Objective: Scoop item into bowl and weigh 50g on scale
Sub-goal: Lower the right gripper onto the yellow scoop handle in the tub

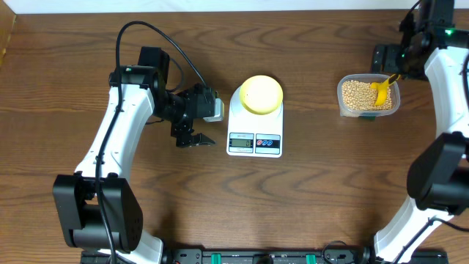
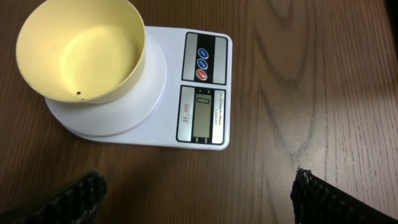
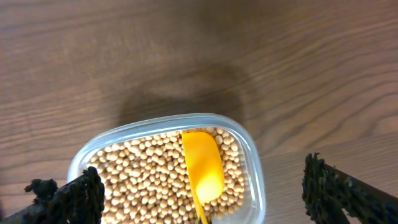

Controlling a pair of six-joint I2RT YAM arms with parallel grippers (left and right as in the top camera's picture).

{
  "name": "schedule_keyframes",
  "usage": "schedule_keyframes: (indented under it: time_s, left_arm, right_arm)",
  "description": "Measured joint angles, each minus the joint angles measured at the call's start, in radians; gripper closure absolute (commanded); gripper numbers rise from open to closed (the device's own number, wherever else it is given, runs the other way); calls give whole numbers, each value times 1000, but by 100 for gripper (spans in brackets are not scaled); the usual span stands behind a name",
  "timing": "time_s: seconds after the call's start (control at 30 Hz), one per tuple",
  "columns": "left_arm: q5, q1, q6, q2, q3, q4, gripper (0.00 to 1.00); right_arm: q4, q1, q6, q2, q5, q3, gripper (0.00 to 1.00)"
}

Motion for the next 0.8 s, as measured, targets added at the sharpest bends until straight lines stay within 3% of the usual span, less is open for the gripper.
schedule_keyframes:
  time_s: [0.17, 0.3, 0.47, 0.53, 0.7, 0.8]
  left_arm:
    - [0, 0, 0, 0, 0, 0, 2]
    - [0, 0, 0, 0, 0, 0, 3]
    - [0, 0, 0, 0, 0, 0, 3]
    - [0, 0, 0, 0, 0, 0, 2]
    - [0, 0, 0, 0, 0, 0, 2]
    - [0, 0, 0, 0, 0, 0, 3]
  right_arm:
    - [0, -1, 26, 21, 0, -4, 20]
    - [-2, -1, 61, 22, -1, -4, 43]
    - [-30, -1, 82, 22, -1, -4, 39]
    - [-38, -1, 82, 22, 0, -4, 47]
    - [-53, -1, 77, 22, 0, -4, 55]
    - [-55, -1, 70, 22, 0, -4, 65]
